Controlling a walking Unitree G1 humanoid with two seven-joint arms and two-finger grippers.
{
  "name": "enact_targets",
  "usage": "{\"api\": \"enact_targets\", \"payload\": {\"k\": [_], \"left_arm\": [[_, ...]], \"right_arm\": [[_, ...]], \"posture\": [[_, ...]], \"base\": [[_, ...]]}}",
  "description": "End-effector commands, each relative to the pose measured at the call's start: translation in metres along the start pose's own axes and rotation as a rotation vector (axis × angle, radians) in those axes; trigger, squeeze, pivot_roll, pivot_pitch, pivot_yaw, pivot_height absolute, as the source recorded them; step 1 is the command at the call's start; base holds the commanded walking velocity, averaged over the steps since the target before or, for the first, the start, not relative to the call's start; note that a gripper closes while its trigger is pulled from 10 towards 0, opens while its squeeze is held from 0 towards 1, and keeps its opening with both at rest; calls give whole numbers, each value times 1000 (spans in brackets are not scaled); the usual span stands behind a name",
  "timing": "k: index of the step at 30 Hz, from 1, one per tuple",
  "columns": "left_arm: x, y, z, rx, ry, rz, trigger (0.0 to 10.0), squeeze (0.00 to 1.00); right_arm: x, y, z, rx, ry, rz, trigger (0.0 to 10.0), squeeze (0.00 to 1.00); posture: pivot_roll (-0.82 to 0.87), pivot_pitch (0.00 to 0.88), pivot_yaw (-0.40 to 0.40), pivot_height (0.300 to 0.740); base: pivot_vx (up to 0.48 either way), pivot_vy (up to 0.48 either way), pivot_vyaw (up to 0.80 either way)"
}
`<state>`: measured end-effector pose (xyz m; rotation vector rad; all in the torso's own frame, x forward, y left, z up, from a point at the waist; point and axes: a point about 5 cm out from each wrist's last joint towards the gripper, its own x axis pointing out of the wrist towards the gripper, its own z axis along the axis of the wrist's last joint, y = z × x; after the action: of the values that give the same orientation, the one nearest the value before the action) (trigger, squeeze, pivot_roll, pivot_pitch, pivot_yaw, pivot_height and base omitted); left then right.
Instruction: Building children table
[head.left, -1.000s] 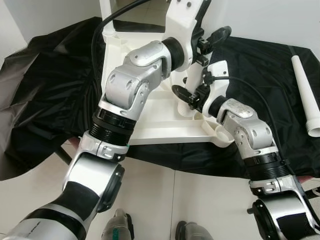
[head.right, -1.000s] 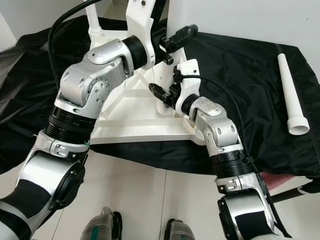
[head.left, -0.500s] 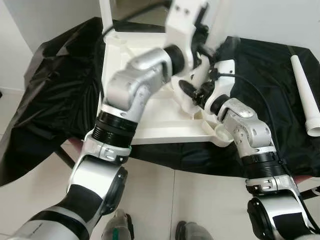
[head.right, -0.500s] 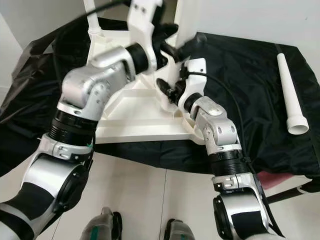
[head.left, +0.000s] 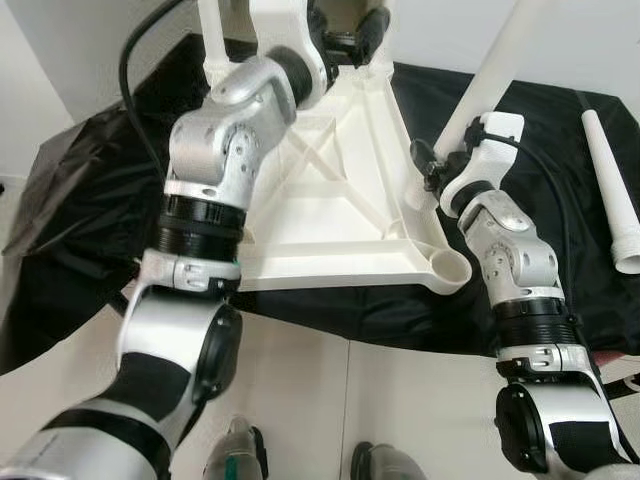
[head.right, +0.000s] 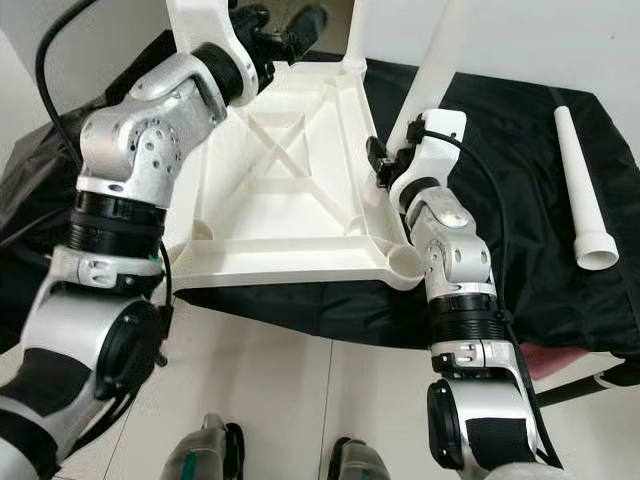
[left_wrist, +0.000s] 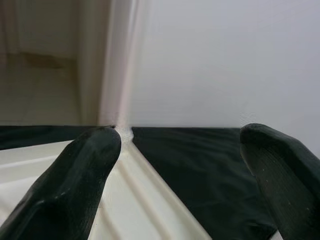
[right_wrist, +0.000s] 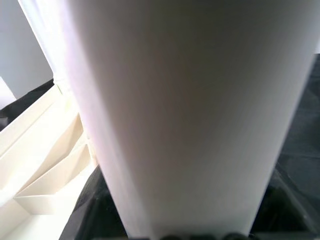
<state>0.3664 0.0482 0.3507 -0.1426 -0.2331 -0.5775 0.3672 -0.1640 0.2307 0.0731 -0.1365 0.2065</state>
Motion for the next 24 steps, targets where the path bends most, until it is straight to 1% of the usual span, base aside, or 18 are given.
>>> {"api": "enact_targets", "payload": {"k": [1, 2, 3, 5, 6, 7, 8, 10, 11, 13, 14, 15, 17, 18, 19, 21, 22, 24], "left_arm": [[3, -2, -13, 23, 78, 14, 10000, 0], [2, -2, -22, 32, 115, 24, 10000, 0], [2, -2, -22, 32, 115, 24, 10000, 0], [-3, 1, -44, 35, 183, 56, 10000, 0], [-3, 1, -44, 35, 183, 56, 10000, 0], [-8, 3, -54, 34, 203, 77, 10000, 0], [-8, 3, -54, 34, 203, 77, 10000, 0], [-12, 5, -61, 34, 213, 89, 10000, 0], [-18, 5, -67, 40, 211, 90, 10000, 0], [-18, 5, -67, 40, 211, 90, 10000, 0], [-22, 5, -70, 45, 207, 88, 10000, 0], [-22, 5, -70, 45, 207, 88, 10000, 0], [-38, 2, -88, 84, 212, 67, 10000, 0], [-38, 2, -88, 84, 212, 67, 10000, 0], [-45, 0, -96, 98, 216, 60, 10000, 0], [-45, 0, -96, 98, 216, 60, 10000, 0], [-51, 0, -102, 104, 221, 56, 10000, 0], [-51, 0, -102, 104, 221, 56, 10000, 0]], "right_arm": [[-2, -2, -1, -5, -9, -14, 10000, 0], [-2, -3, -1, -5, -9, -19, 10000, 0], [-2, -3, -1, -5, -9, -19, 10000, 0], [-4, -4, -1, -3, -12, -36, 10000, 0], [-4, -4, -1, -3, -12, -36, 10000, 0], [-6, -6, -1, -5, -19, -49, 10000, 0], [-6, -6, -1, -5, -19, -49, 10000, 0], [-8, -6, 1, -10, -29, -58, 10000, 0], [-10, -7, 1, -20, -44, -70, 10000, 0], [-10, -7, 1, -20, -44, -70, 10000, 0], [-12, -7, 2, -28, -54, -78, 10000, 0], [-12, -7, 2, -28, -54, -78, 10000, 0], [-20, -6, -4, -58, -72, -102, 10000, 0], [-20, -6, -4, -58, -72, -102, 10000, 0], [-24, -5, -7, -62, -75, -105, 10000, 0], [-24, -5, -7, -62, -75, -105, 10000, 0], [-27, -4, -10, -63, -80, -105, 10000, 0], [-27, -4, -10, -63, -80, -105, 10000, 0]], "posture": [[63, 103, -21, 740], [63, 103, -21, 740], [63, 103, -21, 740], [48, 113, -12, 740], [48, 113, -12, 740], [46, 115, -14, 740], [46, 115, -14, 740], [45, 117, -11, 740], [43, 112, -9, 740], [43, 112, -9, 740], [44, 111, -7, 740], [44, 111, -7, 740], [48, 95, -2, 740], [48, 95, -2, 740], [48, 92, 1, 740], [48, 92, 1, 740], [47, 88, 2, 740], [47, 88, 2, 740]], "base": [[0, 0, 0], [0, 0, 0], [0, 0, 0], [0, 0, 0], [0, 0, 0], [0, 0, 0], [0, 0, 0], [0, 0, 0], [0, 0, 0], [0, 0, 0], [0, 0, 0], [0, 0, 0], [0, 0, 0], [0, 0, 0], [0, 0, 0], [0, 0, 0], [0, 0, 0], [0, 0, 0]]}}
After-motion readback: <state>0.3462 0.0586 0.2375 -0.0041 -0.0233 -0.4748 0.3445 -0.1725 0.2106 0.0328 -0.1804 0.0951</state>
